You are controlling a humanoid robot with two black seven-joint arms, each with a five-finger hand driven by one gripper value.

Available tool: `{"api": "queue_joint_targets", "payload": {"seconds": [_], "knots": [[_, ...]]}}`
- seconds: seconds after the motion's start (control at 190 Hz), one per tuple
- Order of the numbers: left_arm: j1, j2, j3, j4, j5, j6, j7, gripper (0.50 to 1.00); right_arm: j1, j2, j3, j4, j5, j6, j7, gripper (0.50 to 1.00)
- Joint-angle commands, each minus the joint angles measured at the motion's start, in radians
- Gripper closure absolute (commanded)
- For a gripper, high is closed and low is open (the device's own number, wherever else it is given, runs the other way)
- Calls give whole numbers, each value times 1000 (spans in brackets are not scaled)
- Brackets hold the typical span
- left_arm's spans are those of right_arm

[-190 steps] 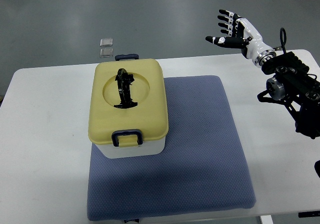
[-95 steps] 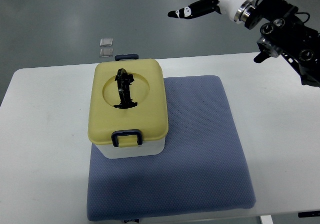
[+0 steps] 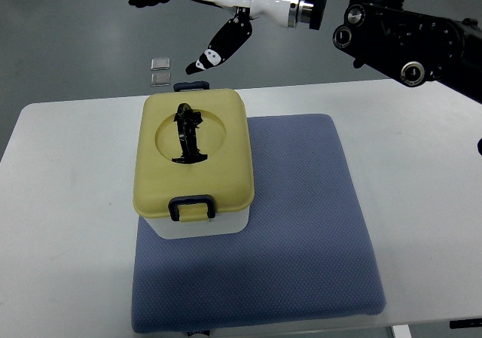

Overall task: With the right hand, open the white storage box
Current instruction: 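Raise the right hand and swing it over the box lid, then lower the right hand onto the black lid handle and close fingers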

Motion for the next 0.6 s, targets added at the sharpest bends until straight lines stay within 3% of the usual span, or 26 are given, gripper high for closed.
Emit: {"api": "queue_joint_targets", "payload": {"seconds": [0.0, 0.593], "knots": [[1, 0, 0, -1, 1, 0, 0, 500, 8, 27, -6, 6, -95, -1, 1, 583], [-1, 0, 0, 1, 0, 0, 0, 500, 46, 56, -57, 39, -329, -14, 1, 587]]}}
